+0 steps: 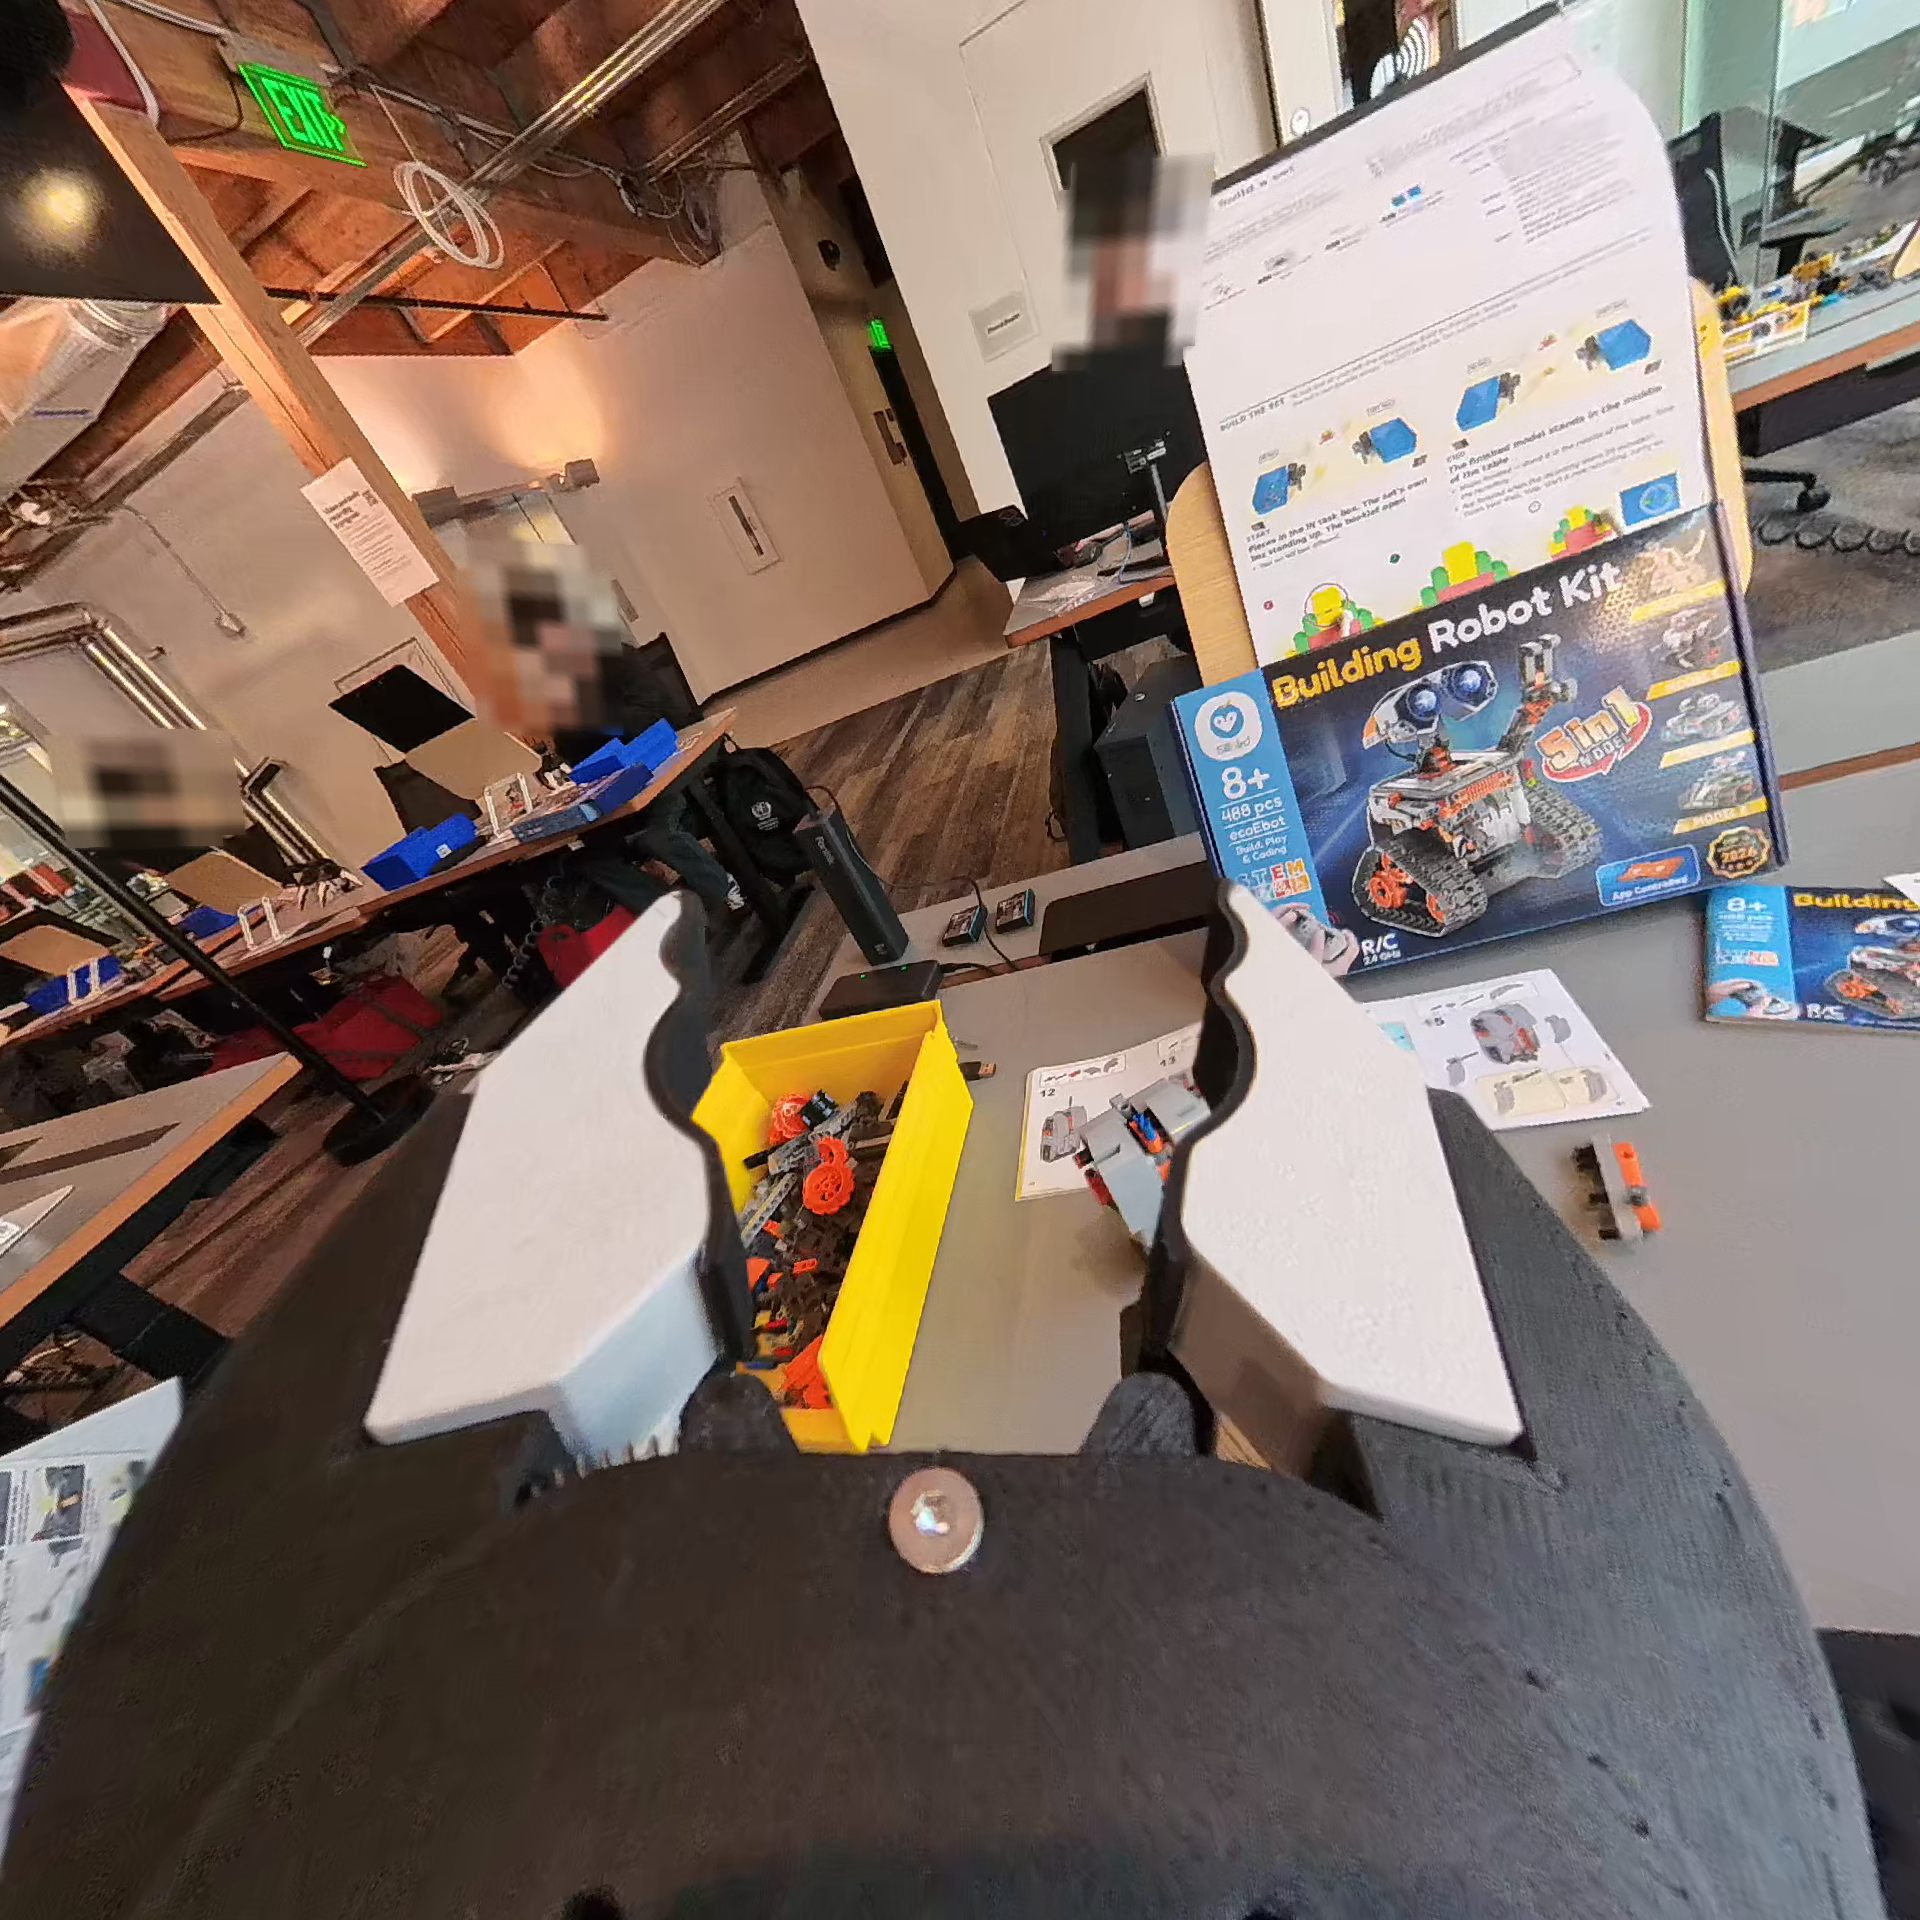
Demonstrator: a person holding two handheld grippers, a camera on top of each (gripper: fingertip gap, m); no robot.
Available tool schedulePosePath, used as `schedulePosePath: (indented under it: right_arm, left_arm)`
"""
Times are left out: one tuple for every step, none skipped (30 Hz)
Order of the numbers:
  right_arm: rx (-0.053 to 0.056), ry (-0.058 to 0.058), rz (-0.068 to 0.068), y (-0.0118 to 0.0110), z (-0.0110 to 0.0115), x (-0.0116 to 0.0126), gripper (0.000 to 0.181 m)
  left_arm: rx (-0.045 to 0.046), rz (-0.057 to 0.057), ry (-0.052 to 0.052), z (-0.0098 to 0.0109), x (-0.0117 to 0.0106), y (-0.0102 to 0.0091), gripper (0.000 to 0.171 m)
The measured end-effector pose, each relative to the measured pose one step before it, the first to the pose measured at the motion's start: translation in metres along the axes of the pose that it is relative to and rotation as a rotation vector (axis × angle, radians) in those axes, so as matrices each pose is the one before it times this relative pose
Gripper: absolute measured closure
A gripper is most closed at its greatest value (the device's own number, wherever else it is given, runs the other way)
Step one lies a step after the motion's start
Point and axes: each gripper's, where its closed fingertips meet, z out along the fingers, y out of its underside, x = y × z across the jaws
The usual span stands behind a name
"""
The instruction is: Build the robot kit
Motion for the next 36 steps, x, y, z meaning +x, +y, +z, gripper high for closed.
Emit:
schedulePosePath:
  right_arm:
    - [-0.0025, 0.0114, -0.0056, -0.00352, 0.0018, 0.00426, 0.118]
    - [0.0034, 0.0231, -0.0096, -0.00587, 0.00094, 0.00708, 0.117]
    - [0.0123, 0.0343, -0.0072, -0.00878, -0.00032, 0.00986, 0.117]
    - [0.019, 0.0387, -0.006, -0.01065, -0.00107, 0.01177, 0.117]
    - [0.0168, 0.0404, -0.0065, -0.01073, -0.00119, 0.01291, 0.117]
    - [0.0086, 0.0449, -0.0065, -0.00942, -0.00143, 0.01418, 0.118]
    - [0.0142, 0.0436, -0.0062, -0.00983, -0.00167, 0.01401, 0.118]
    - [0.0163, 0.0339, -0.0005, -0.0094, -0.00179, 0.01204, 0.119]
    - [0.0166, 0.0234, 0.0004, -0.00859, -0.00177, 0.00947, 0.121]
    - [0.0168, 0.0179, -0.0008, -0.00754, -0.00178, 0.00728, 0.123]
    - [0.0111, 0.0171, 0.0003, -0.00591, -0.00157, 0.0057, 0.122]
    - [0.0101, 0.0111, -0.0024, -0.00482, -0.00142, 0.00373, 0.122]
    - [0.0074, 0.0064, -0.0021, -0.00362, -0.00126, 0.00191, 0.122]
    - [0.0042, 0.0081, -0.0008, -0.0025, -0.0012, 0.00166, 0.122]
    - [0.0054, 0.0061, -0.001, -0.00217, -0.00117, 0.0009, 0.122]
    - [0.0043, 0.0016, 0.0001, -0.00146, -0.00099, 0.0, 0.122]
    - [0.0012, 0.0018, 0.0005, -0.00072, -0.00077, 0.0001, 0.122]
    - [0.0014, 0.0031, -0.0008, -0.00042, -0.00043, 0.00034, 0.122]
    - [0.0006, 0.0025, -0.0003, -0.00028, -0.00017, 0.00042, 0.122]
    - [-0.0023, 0.001, 0.0004, 0.00032, 0.00035, 0.00031, 0.122]
    - [-0.0026, -0.0012, -0.0006, 0.00029, 0.00042, -0.00001, 0.122]
    - [-0.0031, -0.0003, -0.0001, 0.00037, 0.00048, -0.00007, 0.122]
    - [-0.0025, -0.0016, -0.0026, 0.00026, 0.00031, -0.00028, 0.122]
    - [-0.0016, -0.0019, -0.0029, 0.00006, 0.00005, -0.00058, 0.122]
    - [-0.0002, -0.0015, -0.0029, -0.00016, -0.00026, -0.0006, 0.122]
    - [0.0014, -0.0017, -0.0024, -0.00032, -0.00014, -0.00058, 0.122]
    - [0.0022, -0.0043, -0.0004, -0.00018, 0.00015, -0.00106, 0.122]
    - [0.0035, -0.0112, 0.0017, 0.00011, 0.00077, -0.00234, 0.122]
    - [0.0089, -0.0255, 0.0069, 0.00045, 0.00182, -0.00436, 0.122]
    - [0.019, -0.0454, 0.0207, 0.0006, 0.0034, -0.00684, 0.122]
    - [0.0308, -0.0594, 0.0367, 0.00087, 0.00529, -0.00812, 0.122]
    - [0.0388, -0.0629, 0.0467, 0.00247, 0.00743, -0.00797, 0.121]
    - [0.0295, -0.0582, 0.0494, 0.00699, 0.00875, -0.00708, 0.118]
    - [0.0193, -0.0594, 0.0488, 0.01064, 0.00985, -0.00669, 0.114]
    - [0.0163, -0.0622, 0.0522, 0.01263, 0.01041, -0.00715, 0.111]
    - [0.0054, -0.0671, 0.058, 0.01493, 0.01027, -0.00786, 0.111]
  left_arm:
    - [-0.00326, 0.0031, -0.0105, -0.0012, -0.00287, 0.00248, 0.074]
    - [-0.00085, -0.0051, -0.0072, -0.00222, -0.00374, 0.00285, 0.073]
    - [0.00065, -0.0136, 0.0019, -0.0028, -0.00363, 0.00358, 0.072]
    - [-0.00135, -0.0199, 0.009, -0.00322, -0.00354, 0.00463, 0.073]
    - [-0.00451, -0.0222, 0.0136, -0.00344, -0.00332, 0.00579, 0.073]
    - [-0.00565, -0.0208, 0.0177, -0.00341, -0.00263, 0.00624, 0.073]
    - [-0.00595, -0.0179, 0.0203, -0.00346, -0.00174, 0.00631, 0.073]
    - [-0.00634, -0.0135, 0.0225, -0.00323, -0.0004, 0.00626, 0.075]
    - [-0.0066, -0.0102, 0.0253, -0.00296, 0.00098, 0.00586, 0.076]
    - [-0.00711, -0.0103, 0.0245, -0.00236, 0.00144, 0.0053, 0.076]
    - [-0.00611, -0.0097, 0.0182, -0.00184, 0.001, 0.00426, 0.076]
    - [-0.00256, -0.007, 0.0101, -0.00155, -0.00011, 0.00266, 0.076]
    - [-0.00062, -0.0047, 0.0029, -0.00106, -0.001, 0.00156, 0.076]
    - [-0.0018, -0.0024, -0.001, -0.00067, -0.00149, 0.0011, 0.076]
    - [-0.00279, -0.0004, -0.0008, -0.00044, -0.0012, 0.0008, 0.076]
    - [-0.00217, 0.0, 0.0014, -0.00049, -0.00056, 0.00052, 0.075]
    - [-0.0006, -0.0005, 0.0036, -0.00066, 0.00009, 0.00025, 0.075]
    - [0.00009, -0.0008, 0.0046, -0.0006, 0.00039, 0.00023, 0.075]
    - [-0.00079, -0.0003, 0.0041, -0.00075, 0.00041, 0.00043, 0.075]
    - [-0.0014, 0.0003, 0.0029, -0.00068, 0.00021, 0.00061, 0.075]
    - [-0.00067, -0.0011, 0.0017, -0.00045, -0.00017, 0.00056, 0.075]
    - [0.00046, -0.0033, 0.0006, -0.0004, -0.0004, 0.00026, 0.075]
    - [0.00094, -0.0034, 0.0003, -0.00018, -0.00048, 0.00008, 0.075]
    - [-0.00007, -0.0022, 0.0007, 0.00016, -0.00025, 0.00011, 0.076]
    - [-0.00168, -0.0013, 0.0019, 0.00047, 0.00012, 0.00023, 0.076]
    - [-0.00164, -0.001, 0.0046, 0.0007, 0.00087, 0.00021, 0.076]
    - [0.00031, -0.0019, 0.0089, 0.00096, 0.00166, 0.0001, 0.076]
    - [0.00167, -0.004, 0.014, 0.00157, 0.00235, 0.0003, 0.076]
    - [0.00125, -0.0073, 0.0174, 0.00246, 0.00249, 0.00141, 0.077]
    - [0.00026, -0.0118, 0.0177, 0.00362, 0.00183, 0.00337, 0.078]
    - [-0.00076, -0.0145, 0.0157, 0.00463, 0.00088, 0.00588, 0.079]
    - [-0.00418, -0.014, 0.0114, 0.00533, -0.00043, 0.00907, 0.082]
    - [-0.01155, -0.0129, 0.0052, 0.00605, -0.00228, 0.01256, 0.084]
    - [-0.01763, -0.0135, 0.0023, 0.00683, -0.00345, 0.01527, 0.086]
    - [-0.02112, -0.0159, 0.0082, 0.00778, -0.00336, 0.01712, 0.087]
    - [-0.02616, -0.0187, 0.0203, 0.00866, -0.00175, 0.01814, 0.091]
